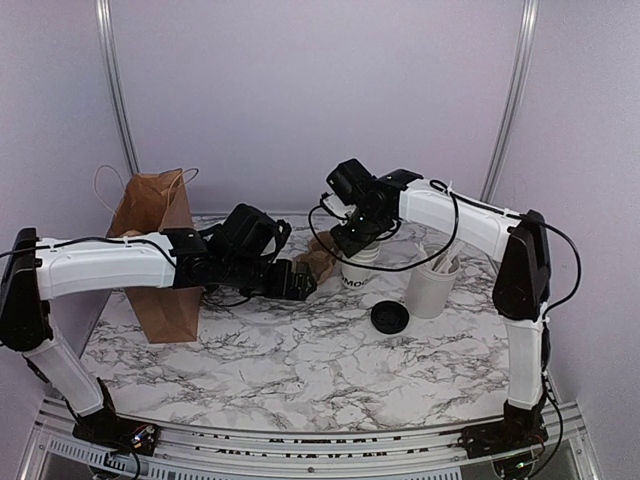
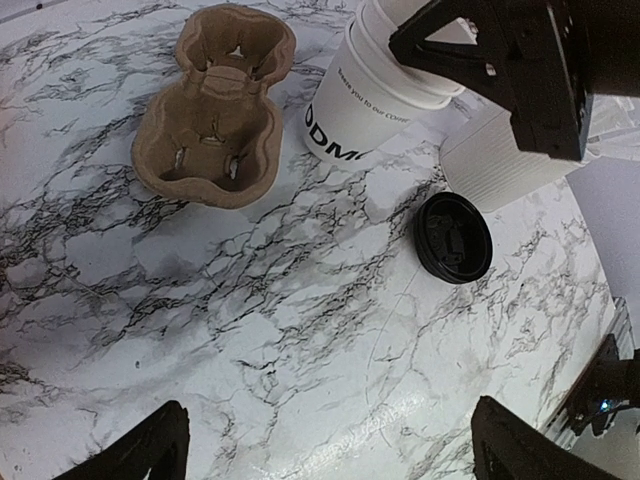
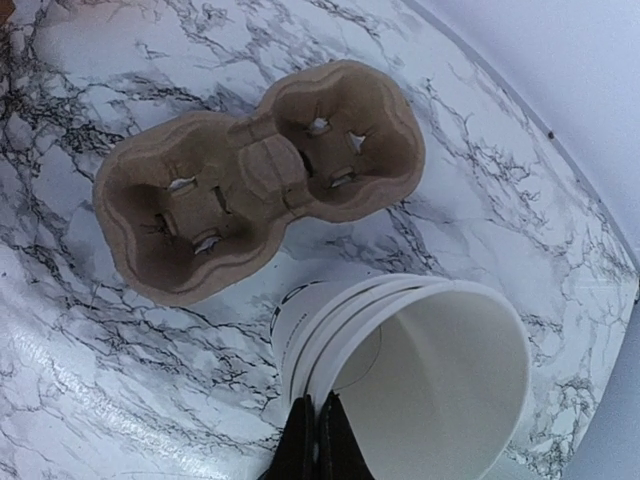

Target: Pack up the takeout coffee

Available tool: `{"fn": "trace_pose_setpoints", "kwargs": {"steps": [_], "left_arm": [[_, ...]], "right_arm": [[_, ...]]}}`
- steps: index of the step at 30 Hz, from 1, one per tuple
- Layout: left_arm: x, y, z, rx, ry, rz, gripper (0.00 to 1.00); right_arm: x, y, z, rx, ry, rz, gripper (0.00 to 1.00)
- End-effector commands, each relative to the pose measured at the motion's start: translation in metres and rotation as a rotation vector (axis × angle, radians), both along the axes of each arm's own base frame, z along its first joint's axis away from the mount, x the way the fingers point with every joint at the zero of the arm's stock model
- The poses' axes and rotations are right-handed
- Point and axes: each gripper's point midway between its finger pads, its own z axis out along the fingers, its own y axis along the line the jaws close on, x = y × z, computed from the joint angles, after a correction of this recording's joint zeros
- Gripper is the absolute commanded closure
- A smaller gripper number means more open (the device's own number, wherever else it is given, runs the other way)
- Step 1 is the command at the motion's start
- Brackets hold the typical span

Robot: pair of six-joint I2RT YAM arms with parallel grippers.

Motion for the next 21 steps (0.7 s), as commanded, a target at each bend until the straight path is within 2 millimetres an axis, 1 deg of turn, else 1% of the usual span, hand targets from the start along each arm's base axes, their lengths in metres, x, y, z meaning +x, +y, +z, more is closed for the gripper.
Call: {"fn": "trace_pose_setpoints", "kwargs": {"steps": [1, 5, 9, 10, 11, 13, 17, 21], "left_arm": [[0.013, -0.02, 0.011, -0.147, 0.022, 0.054, 0.01], [0.022, -0.024, 0.004, -0.216, 0.047, 0.116, 0.01], [0.029, -0.029, -0.003, -0.277, 0.072, 0.158, 0.01], [0.031, -0.031, -0.004, -0.287, 0.076, 0.162, 0.01], [0.032, -0.034, -0.005, -0.296, 0.081, 0.166, 0.01], [0.035, -0.039, -0.008, -0.311, 0.091, 0.168, 0.01], [0.041, -0.047, -0.014, -0.335, 0.114, 0.181, 0.01], [0.046, -0.048, -0.02, -0.361, 0.128, 0.201, 0.01]], "right_arm": [[-0.022, 0.01, 0.023, 0.077, -0.01, 0.042, 1.0], [-0.038, 0.01, 0.019, 0.084, 0.012, 0.056, 1.0], [-0.052, 0.013, 0.022, 0.121, 0.022, 0.081, 1.0], [-0.055, 0.016, 0.027, 0.138, 0.014, 0.092, 1.0], [-0.06, 0.016, 0.021, 0.132, 0.026, 0.1, 1.0], [-0.066, 0.019, 0.021, 0.133, 0.029, 0.115, 1.0], [-0.075, 0.024, 0.019, 0.133, 0.038, 0.137, 1.0], [-0.079, 0.023, 0.016, 0.129, 0.047, 0.138, 1.0]]}}
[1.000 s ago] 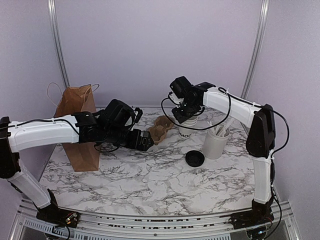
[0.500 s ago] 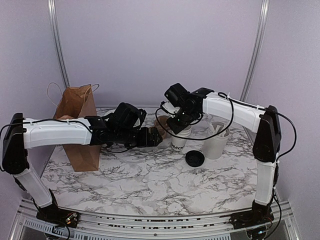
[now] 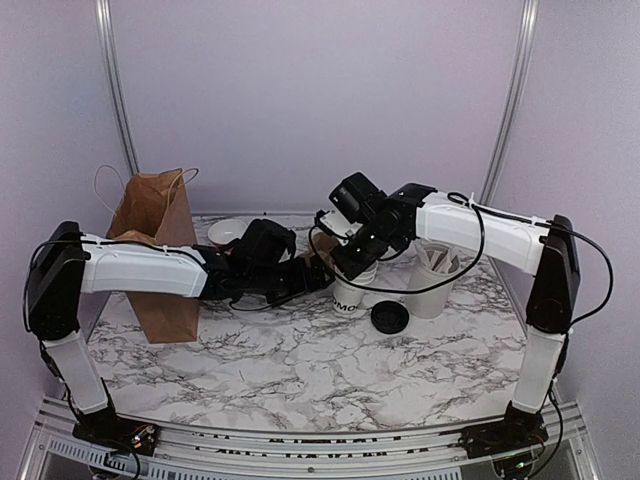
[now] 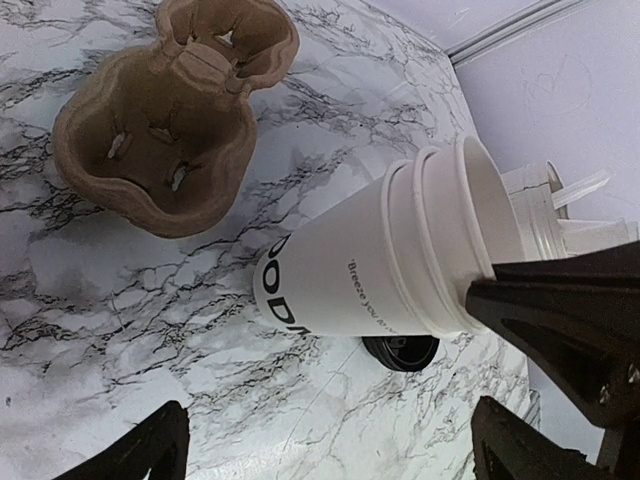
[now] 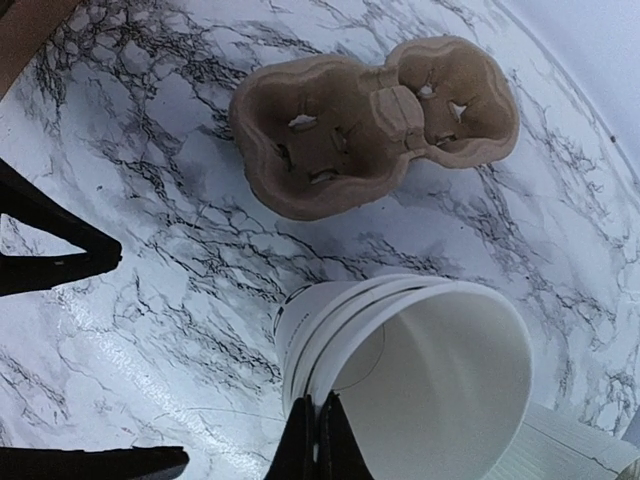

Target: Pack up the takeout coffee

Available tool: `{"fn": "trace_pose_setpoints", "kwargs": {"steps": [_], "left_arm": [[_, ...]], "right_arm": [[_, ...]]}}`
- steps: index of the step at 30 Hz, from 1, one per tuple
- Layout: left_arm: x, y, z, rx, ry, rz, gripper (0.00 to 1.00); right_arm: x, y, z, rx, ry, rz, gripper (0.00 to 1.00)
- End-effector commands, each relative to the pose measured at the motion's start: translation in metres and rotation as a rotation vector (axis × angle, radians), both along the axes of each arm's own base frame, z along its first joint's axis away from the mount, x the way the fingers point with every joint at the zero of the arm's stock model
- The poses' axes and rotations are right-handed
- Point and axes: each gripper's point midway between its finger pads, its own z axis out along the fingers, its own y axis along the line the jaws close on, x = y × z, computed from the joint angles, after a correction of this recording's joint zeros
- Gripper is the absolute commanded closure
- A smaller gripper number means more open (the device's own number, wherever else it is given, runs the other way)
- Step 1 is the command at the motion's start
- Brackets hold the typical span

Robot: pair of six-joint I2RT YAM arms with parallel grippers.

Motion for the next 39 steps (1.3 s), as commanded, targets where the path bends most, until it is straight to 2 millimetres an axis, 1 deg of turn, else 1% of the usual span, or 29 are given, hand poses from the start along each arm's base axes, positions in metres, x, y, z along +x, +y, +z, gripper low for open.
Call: {"fn": "trace_pose_setpoints", "kwargs": {"steps": [1, 3, 7, 8, 9, 14, 21, 31, 39], "left_arm": [[0.013, -0.007, 0.008, -0.082, 0.002, 0.03, 0.01], [0.016, -0.009, 0.012, -0.106, -0.009, 0.035, 0.01], [0.02, -0.009, 0.009, -0.109, -0.005, 0.04, 0.01], [0.021, -0.01, 0.008, -0.113, -0.002, 0.041, 0.01], [0.022, -0.011, 0.006, -0.116, 0.0, 0.041, 0.01], [0.028, -0.012, 0.0, -0.109, 0.005, 0.05, 0.01], [0.036, -0.008, -0.007, -0.109, 0.013, 0.065, 0.01], [0.037, -0.013, -0.015, -0.096, 0.027, 0.047, 0.01], [0.036, -0.012, -0.029, -0.06, 0.053, 0.047, 0.01]], "right_arm": [[-0.005, 0.006, 0.016, 0.056, -0.024, 0.006, 1.0], [-0.005, 0.005, 0.014, 0.054, -0.02, 0.004, 1.0], [-0.005, 0.005, 0.015, 0.057, -0.022, 0.003, 1.0], [-0.014, 0.014, 0.016, 0.059, -0.022, 0.03, 1.0], [-0.016, 0.016, 0.016, 0.06, -0.022, 0.034, 1.0], [-0.016, 0.019, 0.021, 0.064, -0.034, 0.037, 1.0], [-0.015, 0.019, 0.023, 0.065, -0.035, 0.034, 1.0], [-0.014, 0.021, 0.027, 0.067, -0.044, 0.037, 1.0], [-0.011, 0.022, 0.037, 0.056, -0.078, 0.03, 1.0]]}}
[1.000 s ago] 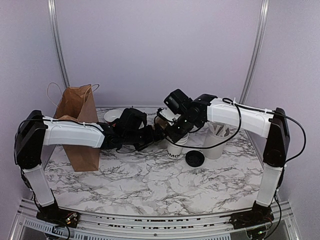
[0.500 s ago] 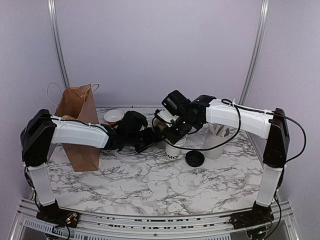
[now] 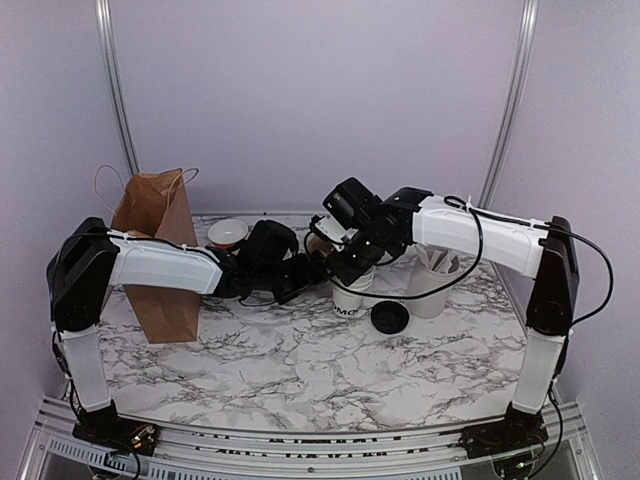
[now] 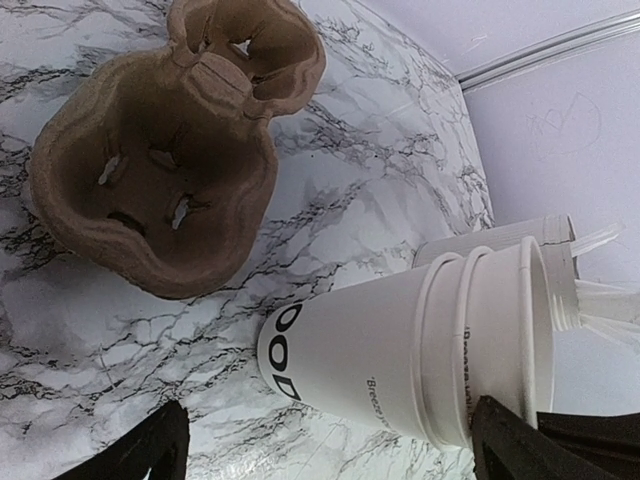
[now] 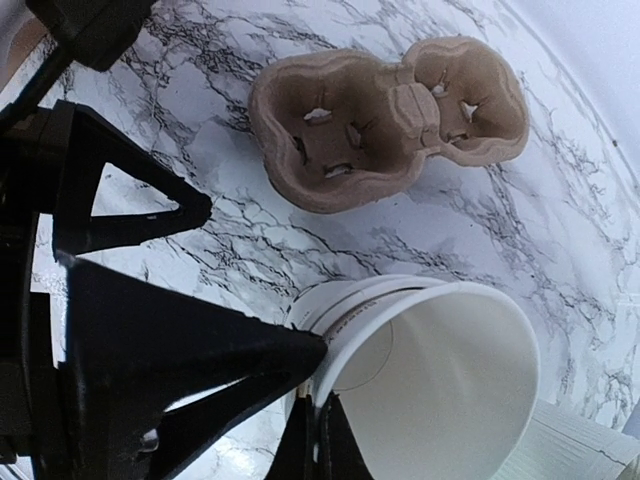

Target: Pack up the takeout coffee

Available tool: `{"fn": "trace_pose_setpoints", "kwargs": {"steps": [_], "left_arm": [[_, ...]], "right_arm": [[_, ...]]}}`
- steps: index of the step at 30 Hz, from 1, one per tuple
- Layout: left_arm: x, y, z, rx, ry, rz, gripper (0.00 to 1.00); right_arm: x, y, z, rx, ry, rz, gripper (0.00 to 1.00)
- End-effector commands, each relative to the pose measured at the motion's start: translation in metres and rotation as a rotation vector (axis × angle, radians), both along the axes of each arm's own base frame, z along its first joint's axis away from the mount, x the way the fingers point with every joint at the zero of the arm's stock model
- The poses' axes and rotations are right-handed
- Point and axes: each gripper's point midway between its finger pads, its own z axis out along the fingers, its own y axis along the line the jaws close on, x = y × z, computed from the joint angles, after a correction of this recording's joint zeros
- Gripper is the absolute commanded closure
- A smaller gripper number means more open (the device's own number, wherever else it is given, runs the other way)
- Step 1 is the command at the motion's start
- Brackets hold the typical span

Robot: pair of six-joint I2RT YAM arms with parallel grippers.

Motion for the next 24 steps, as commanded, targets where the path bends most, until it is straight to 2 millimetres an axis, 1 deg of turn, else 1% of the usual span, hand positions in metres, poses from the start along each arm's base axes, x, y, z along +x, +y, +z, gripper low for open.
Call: {"fn": "trace_pose_setpoints", "kwargs": {"steps": [1, 3, 9, 13, 17, 19, 22, 24], "left_arm": [[0.004, -0.002, -0.008, 0.02, 0.01, -0.006, 0.01], [0.003, -0.001, -0.012, 0.029, 0.017, -0.004, 0.01], [0.002, 0.0, -0.014, 0.036, 0.018, -0.004, 0.01], [0.004, -0.002, -0.006, 0.028, 0.0, -0.009, 0.01], [0.008, -0.008, 0.004, 0.016, -0.022, -0.024, 0.01], [0.008, -0.009, 0.004, 0.036, -0.018, -0.033, 0.01], [0.011, -0.011, 0.014, 0.038, -0.039, -0.039, 0.01], [0.013, -0.009, 0.019, 0.05, -0.054, -0.033, 0.01]], "right_arm": [[0.004, 0.011, 0.042, 0.065, -0.083, 0.0, 1.0], [0.007, 0.013, 0.054, 0.079, -0.109, -0.003, 1.0], [0.011, 0.01, 0.061, 0.061, -0.135, -0.011, 1.0], [0.016, 0.005, 0.072, 0.04, -0.171, -0.031, 1.0], [0.02, 0.0, 0.084, 0.03, -0.201, -0.045, 1.0], [0.021, -0.003, 0.088, 0.022, -0.217, -0.053, 1.0], [0.022, -0.007, 0.096, 0.011, -0.237, -0.064, 1.0], [0.022, -0.01, 0.103, 0.013, -0.251, -0.07, 1.0]]}}
